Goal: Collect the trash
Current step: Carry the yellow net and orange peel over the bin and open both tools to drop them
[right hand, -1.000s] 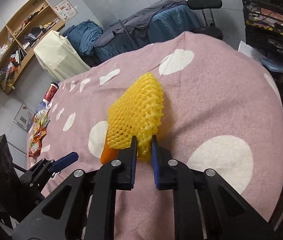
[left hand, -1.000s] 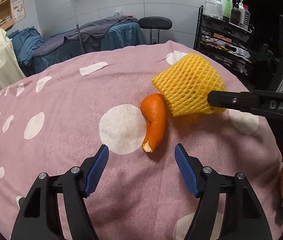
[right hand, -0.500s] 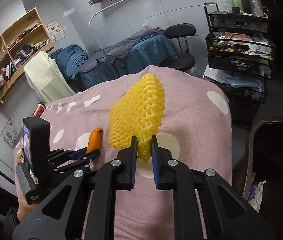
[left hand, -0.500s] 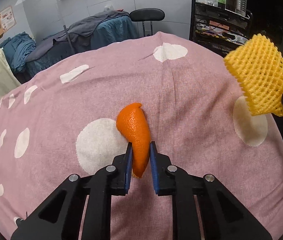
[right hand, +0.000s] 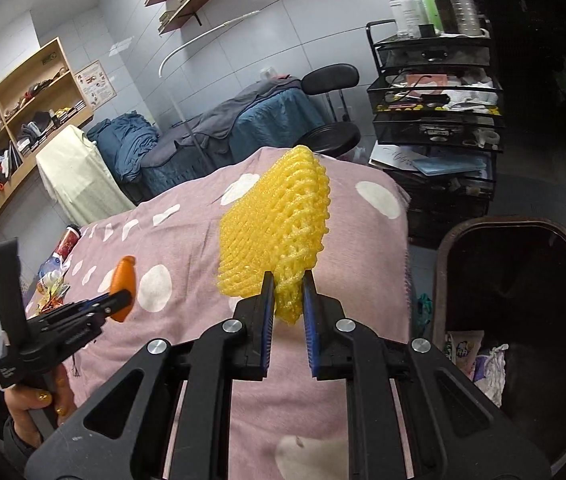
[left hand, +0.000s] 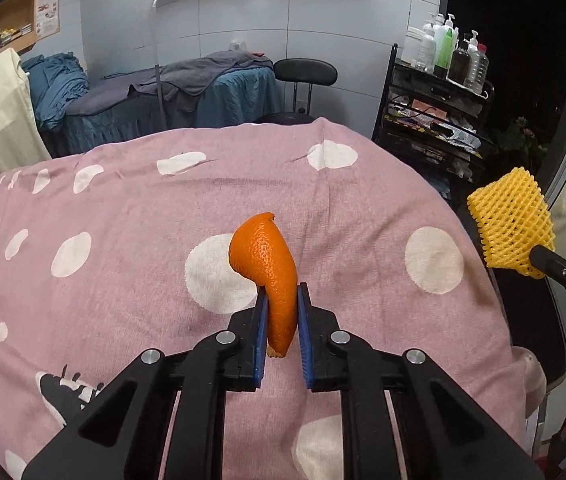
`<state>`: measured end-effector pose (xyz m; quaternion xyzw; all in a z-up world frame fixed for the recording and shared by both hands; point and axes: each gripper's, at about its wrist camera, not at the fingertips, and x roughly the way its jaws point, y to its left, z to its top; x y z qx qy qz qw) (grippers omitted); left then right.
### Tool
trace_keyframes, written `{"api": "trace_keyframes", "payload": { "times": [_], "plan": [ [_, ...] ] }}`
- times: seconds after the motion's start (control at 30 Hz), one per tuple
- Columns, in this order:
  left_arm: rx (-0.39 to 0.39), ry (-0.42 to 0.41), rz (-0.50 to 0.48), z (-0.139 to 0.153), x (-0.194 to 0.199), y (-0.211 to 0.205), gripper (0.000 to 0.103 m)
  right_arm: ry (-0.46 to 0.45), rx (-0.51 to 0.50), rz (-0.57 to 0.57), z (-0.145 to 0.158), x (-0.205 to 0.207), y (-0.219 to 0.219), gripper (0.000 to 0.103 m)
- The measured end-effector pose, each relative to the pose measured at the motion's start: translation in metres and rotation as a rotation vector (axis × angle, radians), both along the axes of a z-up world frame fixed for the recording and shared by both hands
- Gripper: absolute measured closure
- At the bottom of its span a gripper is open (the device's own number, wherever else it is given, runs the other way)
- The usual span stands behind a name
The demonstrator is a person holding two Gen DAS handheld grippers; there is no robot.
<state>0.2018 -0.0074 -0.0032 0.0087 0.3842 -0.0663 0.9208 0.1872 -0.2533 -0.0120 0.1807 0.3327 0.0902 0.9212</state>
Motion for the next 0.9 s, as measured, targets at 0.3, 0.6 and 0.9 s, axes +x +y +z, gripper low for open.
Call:
{"api": "trace_keyframes", "payload": {
  "times": [0.3, 0.6, 0.9],
  "plan": [
    [-0.034, -0.050, -0.035, 0.014, -0.028, -0.016, 0.089, -0.011, -0.015, -0.076, -0.003, -0.031, -0.026, 0.088],
    [-0.056, -0.078, -0.116, 0.024, -0.048, -0.049, 0.089, 0.007, -0.017, -0.177, -0.012, -0.062, -0.067, 0.088],
    [-0.054, -0.080, -0.214, 0.022, -0.059, -0.088, 0.089, 0.057, -0.030, -0.289, -0.028, -0.082, -0.105, 0.088]
  ]
}}
